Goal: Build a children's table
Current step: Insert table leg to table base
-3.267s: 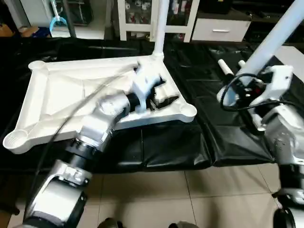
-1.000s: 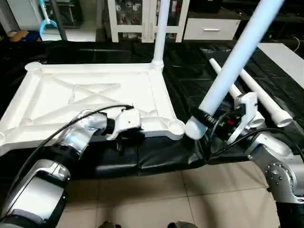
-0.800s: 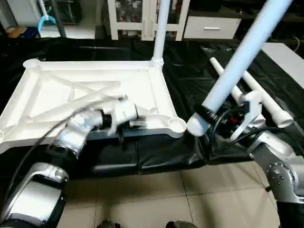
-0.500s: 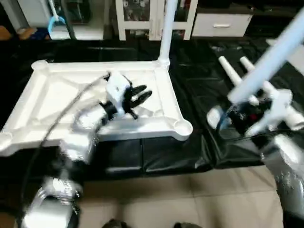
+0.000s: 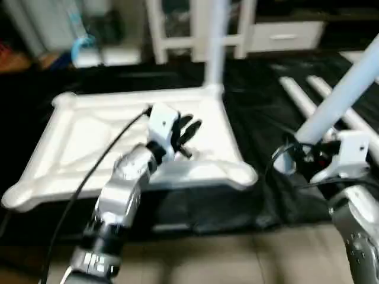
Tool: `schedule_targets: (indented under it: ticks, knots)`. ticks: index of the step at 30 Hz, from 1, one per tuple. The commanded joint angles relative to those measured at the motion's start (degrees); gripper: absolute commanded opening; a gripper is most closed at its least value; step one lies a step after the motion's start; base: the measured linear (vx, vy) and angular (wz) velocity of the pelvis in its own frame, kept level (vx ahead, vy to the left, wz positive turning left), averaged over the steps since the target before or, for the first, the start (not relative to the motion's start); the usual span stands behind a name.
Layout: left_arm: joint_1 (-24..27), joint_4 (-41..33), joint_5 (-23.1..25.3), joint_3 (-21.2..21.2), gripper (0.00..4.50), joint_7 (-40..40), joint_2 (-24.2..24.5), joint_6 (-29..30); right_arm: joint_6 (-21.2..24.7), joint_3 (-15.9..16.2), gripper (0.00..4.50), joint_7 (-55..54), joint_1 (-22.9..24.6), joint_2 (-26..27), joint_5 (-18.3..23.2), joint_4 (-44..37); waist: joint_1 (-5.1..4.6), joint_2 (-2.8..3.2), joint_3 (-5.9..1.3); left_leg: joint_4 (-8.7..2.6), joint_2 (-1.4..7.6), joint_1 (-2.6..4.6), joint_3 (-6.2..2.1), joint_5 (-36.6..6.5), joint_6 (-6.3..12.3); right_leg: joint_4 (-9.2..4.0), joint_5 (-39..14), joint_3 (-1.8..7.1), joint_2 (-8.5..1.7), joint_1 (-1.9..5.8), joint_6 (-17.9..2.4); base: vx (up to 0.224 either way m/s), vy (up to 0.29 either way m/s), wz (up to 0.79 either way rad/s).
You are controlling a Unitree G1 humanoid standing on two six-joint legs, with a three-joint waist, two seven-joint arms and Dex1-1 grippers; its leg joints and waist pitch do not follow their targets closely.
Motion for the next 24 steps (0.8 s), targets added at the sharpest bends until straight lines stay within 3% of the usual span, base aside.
schedule_targets:
  ticks: [1,2,3,4,5,6,7,8,9,10,11,12,13,14,15,16,17,18,19,20,21,22,23,24]
  knots:
    - [0.74,-1.98,1.29,1.60,1.28,3.22,-0.35,0.78,0.10,0.98,1.88,0.17,-0.71,-0.17,-0.92,-2.11,-3.18,-0.88,-4.66,-6.19,3.58,10.34,-9.68,-15.88,26.64,4.63,-15.41,1.12,5.80,-4.57,-7.12,0.220,0.018,0.85]
    - [0.74,-1.98,1.29,1.60,1.28,3.22,-0.35,0.78,0.10,0.98,1.88,0.17,-0.71,-0.17,-0.92,-2.11,-3.93,-0.75,-4.70,-6.07,5.13,12.03,-12.59,-12.90,31.29,7.64,-14.53,3.14,5.52,-6.98,-4.20,0.206,-0.055,0.71]
    - [1.80,-3.23,1.58,2.05,1.28,4.63,-0.73,1.35,0.08,1.37,1.88,0.35,-0.96,-0.45,-1.09,-1.81,-4.46,-2.01,-4.33,-6.27,6.21,11.81,-15.26,-5.90,36.54,10.53,-13.48,6.33,4.01,-9.18,-0.18,0.206,-0.055,0.71]
    - [2.73,-4.20,1.87,2.27,1.28,5.56,-0.84,1.76,0.08,1.72,1.88,0.60,-1.15,-0.59,-1.02,-1.49,-4.82,-2.33,-4.30,-6.20,5.58,11.37,-15.64,-3.96,36.90,11.23,-12.12,7.81,3.63,-10.01,0.78,0.163,-0.103,0.56]
    - [4.94,-6.23,2.42,2.57,1.28,6.84,-0.83,2.01,-0.32,2.59,1.88,1.11,-1.59,-0.93,-1.41,-0.55,-4.11,-6.39,-4.25,-6.41,3.25,7.79,-15.24,-5.29,30.23,8.15,-8.13,13.46,0.97,-8.48,0.27,0.135,-0.145,0.77]
    - [6.15,-7.29,2.52,2.68,1.28,7.56,-0.76,2.20,-0.53,2.98,1.88,1.39,-1.79,-0.98,-1.55,-0.04,0.26,-11.50,-5.44,1.87,-6.05,-3.50,-5.96,-11.02,18.06,-1.32,-6.12,18.98,-2.42,2.04,12.48,0.135,-0.145,0.77]
    - [7.15,-8.12,2.53,3.15,1.28,8.50,-0.90,2.07,-0.61,3.52,1.88,1.75,-1.86,-1.06,-1.72,0.12,0.27,-10.40,-5.20,7.67,-5.89,-2.60,-0.76,-9.11,13.32,-1.88,-0.57,21.01,-3.41,2.24,13.78,0.181,-0.104,0.61]
    - [8.25,-9.34,1.42,4.15,1.28,9.15,-1.49,2.36,-0.46,3.22,1.88,1.83,-2.02,-0.47,-0.77,0.14,1.90,-10.31,-4.28,7.40,-5.46,-5.29,0.04,0.30,10.63,0.70,15.61,17.22,-0.41,3.94,9.29,0.194,-0.042,0.10]
    - [9.43,-10.56,0.97,5.05,1.28,10.04,-1.73,3.13,-0.44,3.50,1.88,1.93,-2.12,-0.21,-0.61,0.11,2.68,-10.25,-4.67,6.62,-5.50,-4.84,0.50,4.04,8.72,1.29,24.42,16.48,0.74,3.50,8.02,0.194,-0.042,0.10]
    - [10.86,-11.90,1.19,5.91,1.28,11.24,-1.76,3.09,-0.13,4.22,1.88,2.22,-2.23,-0.03,-0.50,0.16,3.23,-11.11,-5.46,5.47,-5.08,-4.84,0.90,7.66,7.70,2.34,34.05,15.72,1.54,4.11,6.87,0.118,-0.029,-0.09]
    - [12.17,-13.16,1.01,6.58,1.28,11.79,-1.80,2.85,-0.41,5.00,1.88,2.42,-2.33,0.11,-0.87,0.37,6.12,-7.49,-5.98,-0.17,-2.74,-4.48,0.20,20.81,9.37,6.39,55.27,11.25,5.17,3.79,6.07,0.000,0.000,0.00]
    - [13.19,-13.94,1.15,7.20,1.28,12.35,-1.61,2.85,-0.92,6.00,1.88,2.40,-2.41,0.35,-1.64,0.66,5.75,-7.71,-5.62,-1.26,-0.31,-2.64,-1.02,26.21,12.48,7.85,55.37,9.24,5.31,1.26,6.74,0.000,0.000,0.00]
    - [14.47,-14.72,2.03,8.17,1.28,13.97,-1.63,2.46,-1.63,7.15,1.88,2.65,-2.58,0.87,-2.05,1.26,2.58,-4.19,-6.69,-0.60,10.77,5.71,-10.79,48.25,28.73,13.64,27.63,9.30,2.20,-8.16,9.21,0.001,0.010,-0.29]
    - [15.87,-15.73,3.11,9.17,1.28,15.72,-1.65,2.69,-3.21,8.32,1.88,3.05,-2.79,1.30,-2.86,2.08,1.70,-4.37,-6.90,-0.26,14.00,9.17,-14.75,65.22,33.28,13.76,13.20,11.73,-0.80,-11.31,8.29,-0.017,0.099,-0.31]
    - [16.75,-16.26,3.90,9.90,1.28,16.88,-1.61,2.82,-4.29,9.16,1.88,3.29,-2.95,1.64,-3.44,2.67,3.53,-5.90,-5.74,0.40,8.21,5.30,-10.86,75.06,23.53,9.71,11.03,13.00,-0.56,-10.24,6.23,-0.017,0.099,-0.31]
    - [17.71,-17.31,5.12,10.79,1.28,18.71,-1.72,3.36,-5.69,9.69,1.88,3.43,-3.46,2.37,-3.77,3.80,4.30,-6.43,-5.64,-2.09,4.23,1.86,-7.18,67.40,16.90,7.84,13.70,11.22,2.08,-6.99,4.45,-0.144,0.223,0.03]
    - [18.56,-18.42,6.34,11.33,1.28,20.18,-1.79,3.79,-6.90,9.99,1.88,3.43,-3.96,2.97,-4.12,4.91,6.49,-8.62,-5.19,-3.36,-0.50,0.44,-3.33,21.88,6.92,1.62,10.35,10.07,1.98,-6.66,0.11,-0.126,0.164,0.11]
    - [19.56,-19.77,7.67,11.57,1.28,21.65,-1.79,4.82,-8.22,10.52,1.88,3.75,-4.50,3.30,-4.76,6.29,6.81,-8.34,-4.75,-3.50,-0.18,-0.48,-3.21,8.24,4.84,0.86,5.75,9.93,-0.36,-5.99,-2.86,-0.126,0.164,0.11]
    - [19.56,-19.77,7.67,11.57,1.28,21.65,-1.79,4.82,-8.22,10.52,1.88,3.75,-4.50,3.30,-4.76,6.29,7.49,-7.60,-5.07,-4.93,1.59,-0.99,-3.11,-9.14,-0.18,1.02,-1.37,9.22,-1.58,-4.75,-8.26,-0.082,0.088,-0.07]
    - [22.26,-24.17,9.75,12.24,1.28,24.46,-2.36,8.01,-13.47,12.75,1.88,3.69,-6.00,3.74,-8.72,10.78,7.93,-7.67,-4.92,-5.61,1.92,-0.98,-3.23,-15.38,-2.48,1.01,-4.23,8.66,-1.10,-4.96,-9.42,-0.105,0.078,-0.14]
    - [23.02,-25.61,10.28,12.44,1.28,25.24,-2.48,9.06,-15.17,13.47,1.88,3.49,-6.50,3.81,-10.13,12.23,7.71,-6.92,-4.18,-7.05,2.48,-1.06,-3.73,-28.48,-8.36,1.35,-9.34,7.65,0.03,-5.95,-9.44,-0.105,0.078,-0.14]
    - [23.50,-26.65,10.29,12.56,1.28,25.71,-2.59,9.69,-15.89,13.78,1.88,3.18,-6.80,4.02,-10.76,13.07,7.45,-7.29,-3.72,-7.69,2.67,-0.75,-4.00,-40.36,-12.90,0.76,-15.07,6.95,0.05,-6.55,-7.56,-0.104,0.063,-0.10]
    - [24.01,-27.82,10.26,12.55,1.28,26.18,-2.83,10.35,-16.44,13.76,1.88,2.96,-6.96,4.43,-10.83,13.84,7.91,-7.31,-3.61,-7.74,2.62,0.30,-3.84,-48.01,-15.02,-0.09,-18.89,6.78,-0.01,-7.40,-6.58,-0.109,0.046,0.03]
    - [24.54,-29.71,11.05,12.28,1.28,27.18,-3.34,11.39,-17.21,13.23,1.88,2.78,-6.74,4.96,-10.48,14.99,8.09,-7.35,-3.58,-7.68,2.78,0.64,-3.71,-49.89,-15.17,-0.17,-19.81,6.83,-0.13,-7.67,-6.40,-0.109,0.046,0.03]
